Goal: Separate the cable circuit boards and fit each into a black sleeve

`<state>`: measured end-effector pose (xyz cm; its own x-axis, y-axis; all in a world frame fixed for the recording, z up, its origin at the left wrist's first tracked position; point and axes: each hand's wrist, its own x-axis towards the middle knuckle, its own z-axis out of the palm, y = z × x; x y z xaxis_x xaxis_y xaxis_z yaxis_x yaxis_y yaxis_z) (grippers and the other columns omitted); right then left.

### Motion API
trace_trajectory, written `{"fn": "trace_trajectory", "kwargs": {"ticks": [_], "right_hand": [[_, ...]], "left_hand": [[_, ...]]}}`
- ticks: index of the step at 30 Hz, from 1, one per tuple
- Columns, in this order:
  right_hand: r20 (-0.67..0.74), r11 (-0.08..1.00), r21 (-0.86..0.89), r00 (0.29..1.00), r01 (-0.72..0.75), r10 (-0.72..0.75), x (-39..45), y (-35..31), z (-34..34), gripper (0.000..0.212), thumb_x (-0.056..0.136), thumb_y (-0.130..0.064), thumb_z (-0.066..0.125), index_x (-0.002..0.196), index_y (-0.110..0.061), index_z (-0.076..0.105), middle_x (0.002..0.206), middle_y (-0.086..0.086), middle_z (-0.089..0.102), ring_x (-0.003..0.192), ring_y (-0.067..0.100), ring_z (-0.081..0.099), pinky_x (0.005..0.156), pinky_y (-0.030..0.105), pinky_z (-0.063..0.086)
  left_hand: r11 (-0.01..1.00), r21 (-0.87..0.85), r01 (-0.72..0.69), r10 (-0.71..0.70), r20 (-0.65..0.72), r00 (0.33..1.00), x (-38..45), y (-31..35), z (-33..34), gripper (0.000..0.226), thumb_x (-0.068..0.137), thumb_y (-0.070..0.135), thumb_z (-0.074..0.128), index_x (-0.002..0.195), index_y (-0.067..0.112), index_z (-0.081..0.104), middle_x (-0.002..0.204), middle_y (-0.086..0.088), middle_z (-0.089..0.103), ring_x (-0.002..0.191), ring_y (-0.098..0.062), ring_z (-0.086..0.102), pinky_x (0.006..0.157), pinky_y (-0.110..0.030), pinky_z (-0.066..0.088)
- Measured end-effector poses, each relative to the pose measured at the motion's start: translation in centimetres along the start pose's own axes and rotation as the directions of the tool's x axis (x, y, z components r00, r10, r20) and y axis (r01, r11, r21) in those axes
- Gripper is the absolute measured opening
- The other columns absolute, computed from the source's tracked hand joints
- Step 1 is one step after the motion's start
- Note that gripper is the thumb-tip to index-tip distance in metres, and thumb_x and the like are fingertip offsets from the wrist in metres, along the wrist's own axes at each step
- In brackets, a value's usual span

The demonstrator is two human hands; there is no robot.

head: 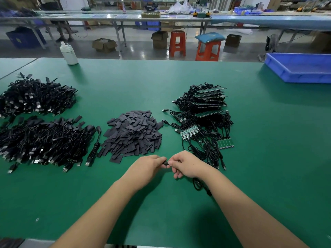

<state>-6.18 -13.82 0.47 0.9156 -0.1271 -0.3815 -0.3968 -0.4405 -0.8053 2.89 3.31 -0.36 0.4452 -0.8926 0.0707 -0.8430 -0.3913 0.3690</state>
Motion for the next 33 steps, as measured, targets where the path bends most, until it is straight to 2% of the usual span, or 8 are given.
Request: {"fn": "trace_trajectory", "kwargs": {"ticks": [4, 10, 15, 17, 22, 27, 30, 33], "right_hand": [[0.007, 1.0, 0.02, 1.0, 0.003, -0.003, -0.1, 0.3, -0.2, 0.026, 0.104, -0.019, 0.048, 0.085, -0.016, 0.065, 0.069, 0.0, 0.06, 0.063, 0.012, 0.068, 0.058, 0.022, 0.053], [0.028, 1.0, 0.009, 1.0, 0.006, -0.007, -0.7, 0.3, -0.4, 0.024, 0.104, -0.018, 0.046, 0.092, -0.012, 0.066, 0.07, 0.001, 0.057, 0.065, 0.013, 0.066, 0.061, 0.023, 0.055], [0.028, 0.998, 0.012, 0.998, 0.059, -0.059, -1.3, -0.4, -0.7, 0.029, 0.104, -0.02, 0.046, 0.081, -0.018, 0.062, 0.064, -0.003, 0.057, 0.054, 0.008, 0.06, 0.06, 0.026, 0.053], [0.024, 0.996, -0.006, 0.996, 0.088, -0.088, -1.3, -0.5, -0.7, 0.025, 0.103, -0.021, 0.048, 0.084, -0.019, 0.065, 0.064, -0.004, 0.056, 0.053, 0.008, 0.058, 0.061, 0.028, 0.053], [0.011, 0.995, -0.02, 0.995, 0.098, -0.098, -1.2, -0.2, -0.8, 0.026, 0.103, -0.021, 0.05, 0.086, -0.012, 0.068, 0.064, -0.003, 0.057, 0.054, 0.008, 0.058, 0.064, 0.028, 0.055], [0.016, 0.993, 0.051, 0.994, 0.11, -0.111, -1.1, 0.4, -0.7, 0.026, 0.102, -0.019, 0.053, 0.082, -0.019, 0.07, 0.063, -0.002, 0.062, 0.059, 0.011, 0.064, 0.06, 0.023, 0.053], [0.03, 0.989, 0.125, 0.996, 0.081, -0.086, -1.1, 0.7, -0.7, 0.027, 0.099, -0.017, 0.057, 0.077, -0.019, 0.071, 0.066, -0.002, 0.07, 0.065, 0.011, 0.068, 0.064, 0.025, 0.057], [0.011, 0.984, 0.17, 0.998, 0.062, -0.064, -0.9, 0.8, -0.4, 0.021, 0.097, -0.014, 0.061, 0.08, -0.018, 0.073, 0.07, 0.0, 0.073, 0.067, 0.013, 0.068, 0.065, 0.028, 0.055]], "left_hand": [[0.998, -0.064, -0.009, 0.007, -0.037, 0.999, -0.2, 0.4, 0.2, 0.024, 0.102, 0.025, 0.05, 0.117, 0.013, 0.064, 0.096, -0.006, 0.062, 0.091, -0.019, 0.064, 0.081, -0.03, 0.049], [0.995, -0.101, -0.025, 0.021, -0.042, 0.999, -0.5, 0.5, 0.5, 0.022, 0.101, 0.027, 0.052, 0.112, 0.013, 0.065, 0.09, -0.006, 0.061, 0.085, -0.024, 0.062, 0.08, -0.034, 0.049], [0.977, -0.21, -0.026, 0.004, -0.107, 0.994, -0.7, 0.5, 0.2, 0.018, 0.1, 0.024, 0.055, 0.102, 0.013, 0.069, 0.083, -0.003, 0.066, 0.076, -0.018, 0.059, 0.072, -0.03, 0.046], [0.972, -0.236, -0.004, -0.025, -0.121, 0.992, -0.7, 0.6, 0.2, 0.018, 0.1, 0.025, 0.055, 0.1, 0.013, 0.069, 0.078, -0.004, 0.064, 0.072, -0.019, 0.056, 0.07, -0.031, 0.046], [0.967, -0.256, -0.013, -0.023, -0.139, 0.99, -0.8, 1.0, 0.3, 0.017, 0.099, 0.023, 0.055, 0.1, 0.014, 0.069, 0.08, -0.001, 0.066, 0.074, -0.016, 0.059, 0.074, -0.032, 0.05], [0.986, -0.164, -0.027, 0.001, -0.16, 0.987, -0.9, 1.3, 0.4, 0.018, 0.099, 0.022, 0.055, 0.11, 0.016, 0.068, 0.088, -0.002, 0.066, 0.079, -0.018, 0.061, 0.074, -0.031, 0.05], [0.996, -0.085, -0.019, 0.009, -0.121, 0.993, -0.8, 1.2, 0.6, 0.023, 0.101, 0.028, 0.052, 0.116, 0.016, 0.065, 0.092, -0.004, 0.062, 0.082, -0.024, 0.06, 0.075, -0.035, 0.05], [1.0, -0.014, -0.012, 0.011, -0.09, 0.996, -0.7, 1.0, 0.8, 0.027, 0.101, 0.027, 0.05, 0.125, 0.018, 0.06, 0.102, -0.002, 0.061, 0.089, -0.026, 0.062, 0.079, -0.035, 0.049]]}}
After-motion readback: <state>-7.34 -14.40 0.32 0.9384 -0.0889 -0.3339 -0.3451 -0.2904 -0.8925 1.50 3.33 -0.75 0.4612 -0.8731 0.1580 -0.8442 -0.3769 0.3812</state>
